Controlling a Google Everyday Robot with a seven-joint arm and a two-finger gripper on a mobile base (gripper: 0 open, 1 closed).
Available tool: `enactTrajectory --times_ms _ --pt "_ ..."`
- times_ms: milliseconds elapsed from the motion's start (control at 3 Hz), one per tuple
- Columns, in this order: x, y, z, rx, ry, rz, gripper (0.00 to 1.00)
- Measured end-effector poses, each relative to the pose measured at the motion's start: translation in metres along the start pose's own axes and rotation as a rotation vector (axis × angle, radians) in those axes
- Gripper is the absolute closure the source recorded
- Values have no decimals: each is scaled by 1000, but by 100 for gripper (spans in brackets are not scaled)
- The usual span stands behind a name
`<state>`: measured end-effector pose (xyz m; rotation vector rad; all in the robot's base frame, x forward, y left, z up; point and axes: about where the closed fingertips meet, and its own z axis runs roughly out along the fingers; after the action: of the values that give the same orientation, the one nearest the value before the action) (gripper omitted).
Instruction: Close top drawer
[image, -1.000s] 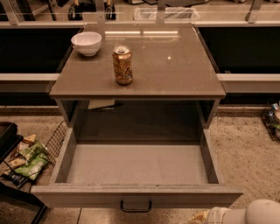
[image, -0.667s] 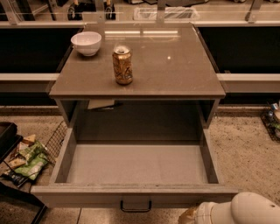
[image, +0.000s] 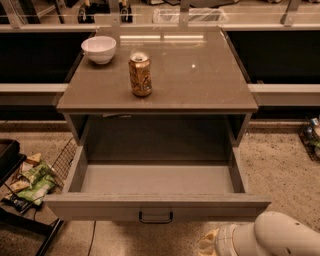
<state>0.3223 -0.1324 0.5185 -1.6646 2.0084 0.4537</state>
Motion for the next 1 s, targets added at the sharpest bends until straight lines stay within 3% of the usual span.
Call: enactTrajectory --times_ms 333,667,1000 --pt "-12 -27 5 7 -26 -19 100" --pt "-52 -95 2 47 -81 -77 100" --pt "-52 -95 2 47 -81 -77 100"
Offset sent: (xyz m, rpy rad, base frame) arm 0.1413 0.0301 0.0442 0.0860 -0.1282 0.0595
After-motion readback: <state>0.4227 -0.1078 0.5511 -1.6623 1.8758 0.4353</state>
